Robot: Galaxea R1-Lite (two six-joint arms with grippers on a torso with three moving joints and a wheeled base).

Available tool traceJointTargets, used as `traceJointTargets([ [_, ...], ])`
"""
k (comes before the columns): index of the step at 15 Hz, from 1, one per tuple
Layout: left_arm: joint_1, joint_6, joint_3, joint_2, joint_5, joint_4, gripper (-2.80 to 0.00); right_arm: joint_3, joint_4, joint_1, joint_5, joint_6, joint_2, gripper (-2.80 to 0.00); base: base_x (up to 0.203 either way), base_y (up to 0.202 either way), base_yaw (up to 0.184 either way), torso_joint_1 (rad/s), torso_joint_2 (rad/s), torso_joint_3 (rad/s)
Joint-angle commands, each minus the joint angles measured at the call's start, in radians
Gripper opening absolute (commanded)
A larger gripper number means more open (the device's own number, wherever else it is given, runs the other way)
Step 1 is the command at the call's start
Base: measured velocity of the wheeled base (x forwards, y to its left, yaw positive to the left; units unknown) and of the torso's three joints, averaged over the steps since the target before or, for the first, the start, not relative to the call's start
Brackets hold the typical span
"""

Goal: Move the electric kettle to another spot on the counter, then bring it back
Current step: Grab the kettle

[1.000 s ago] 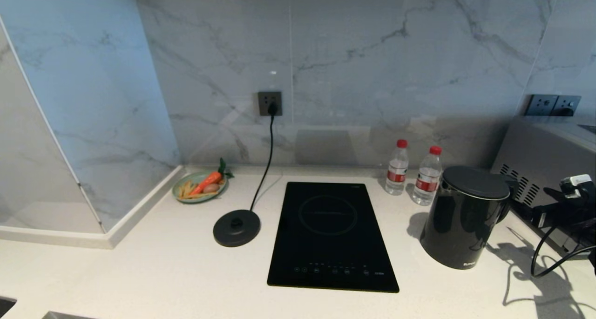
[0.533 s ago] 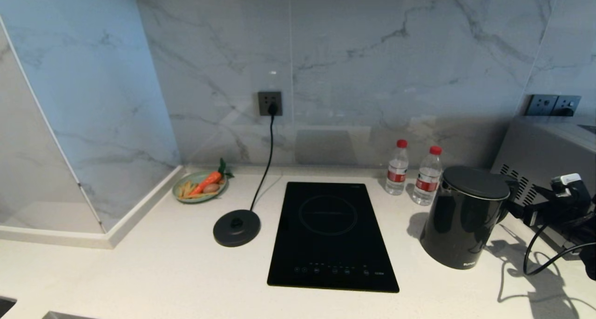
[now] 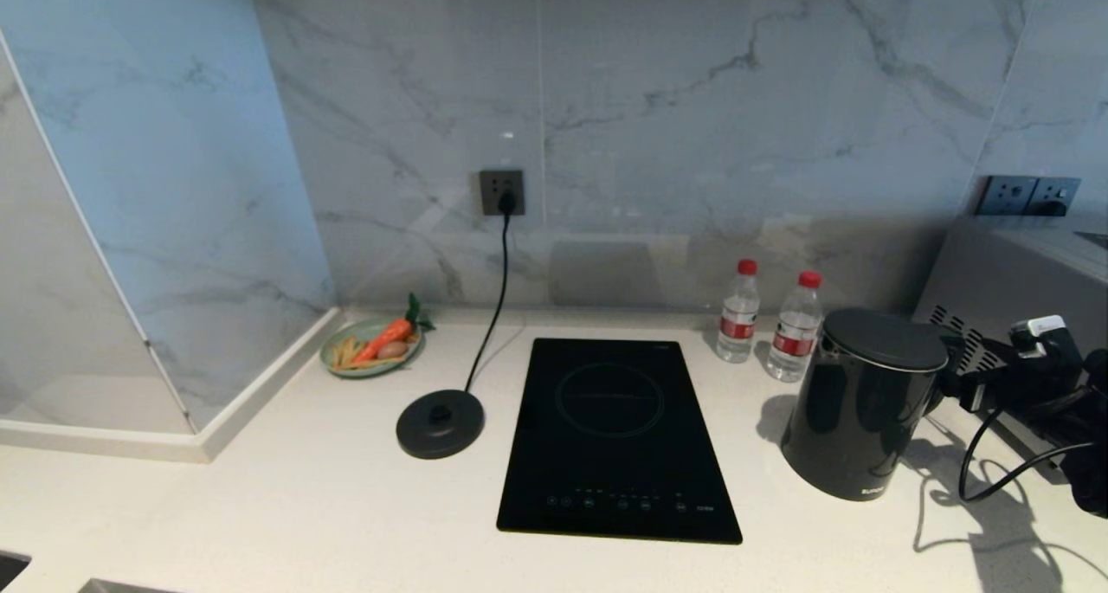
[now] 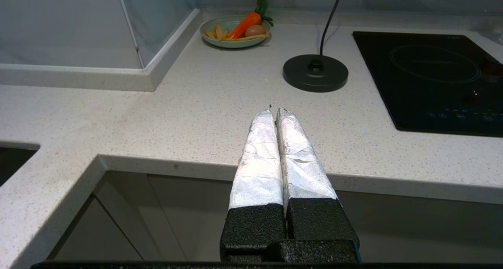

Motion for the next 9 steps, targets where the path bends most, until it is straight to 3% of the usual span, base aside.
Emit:
traceJointTargets([
  [1, 0.000, 0.000, 0.000, 0.000, 0.001, 0.000, -2.80, -0.020, -0.008, 0.000, 0.003, 0.003, 0.005, 0.00, 0.000, 0.000, 0.000, 0.000, 0.00, 0.000],
  [9, 0.000, 0.000, 0.001, 0.000, 0.001, 0.000, -2.80, -0.061, -0.008, 0.003, -0.008, 0.003, 0.042, 0.00, 0.000, 0.000, 0.000, 0.000, 0.00, 0.000],
])
